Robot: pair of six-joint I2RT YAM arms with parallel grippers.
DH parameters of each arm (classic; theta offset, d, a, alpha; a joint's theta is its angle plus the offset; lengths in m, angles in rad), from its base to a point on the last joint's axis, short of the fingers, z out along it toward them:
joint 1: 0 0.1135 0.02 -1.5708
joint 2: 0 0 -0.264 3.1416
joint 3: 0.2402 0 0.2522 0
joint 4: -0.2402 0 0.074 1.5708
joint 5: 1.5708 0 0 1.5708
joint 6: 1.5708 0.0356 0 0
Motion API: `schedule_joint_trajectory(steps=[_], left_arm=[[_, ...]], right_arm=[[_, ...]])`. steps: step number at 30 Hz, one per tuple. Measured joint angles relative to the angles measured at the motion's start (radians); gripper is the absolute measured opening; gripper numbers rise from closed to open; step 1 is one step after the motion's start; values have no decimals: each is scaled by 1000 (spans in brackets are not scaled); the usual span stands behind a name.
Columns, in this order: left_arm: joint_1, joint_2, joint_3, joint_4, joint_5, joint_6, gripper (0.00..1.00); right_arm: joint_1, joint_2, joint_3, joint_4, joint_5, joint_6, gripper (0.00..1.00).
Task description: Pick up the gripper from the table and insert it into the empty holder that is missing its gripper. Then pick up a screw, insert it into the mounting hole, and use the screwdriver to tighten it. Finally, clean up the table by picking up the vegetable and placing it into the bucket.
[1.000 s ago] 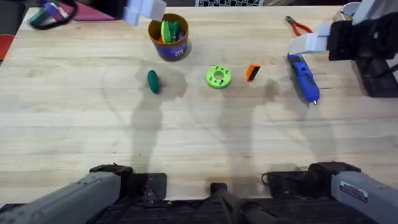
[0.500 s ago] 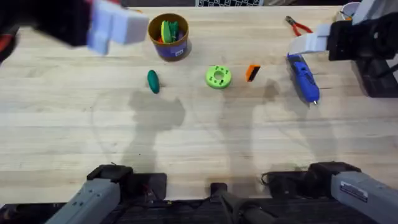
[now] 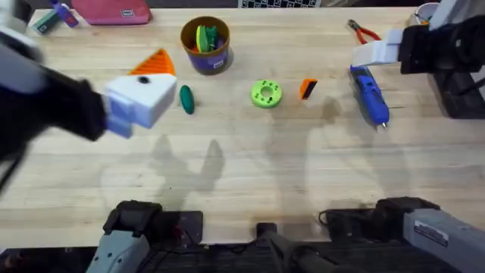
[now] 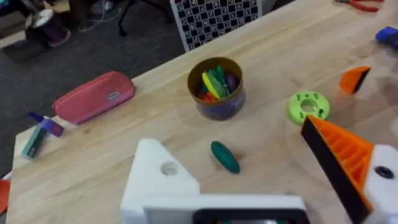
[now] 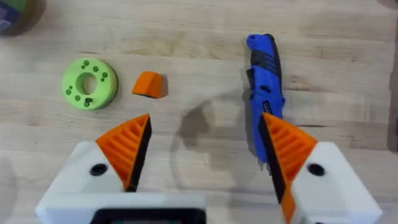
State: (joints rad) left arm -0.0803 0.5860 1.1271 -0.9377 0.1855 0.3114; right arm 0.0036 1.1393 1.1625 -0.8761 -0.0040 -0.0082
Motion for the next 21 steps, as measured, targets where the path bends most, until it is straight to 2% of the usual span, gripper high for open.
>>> schedule_joint_trajectory(steps=[4,8,15,21], left_arm=[[7,-89,-217,215,18,2,985],[54,-161,-394,387,89,3,985],[147,-260,-634,581,302,3,985],[161,-356,-785,748,487,3,985]], right_arm=[[0,0,0,0,0,0,994],[0,0,0,0,0,0,994],[0,0,0,0,0,0,994],[0,0,0,0,0,0,994]])
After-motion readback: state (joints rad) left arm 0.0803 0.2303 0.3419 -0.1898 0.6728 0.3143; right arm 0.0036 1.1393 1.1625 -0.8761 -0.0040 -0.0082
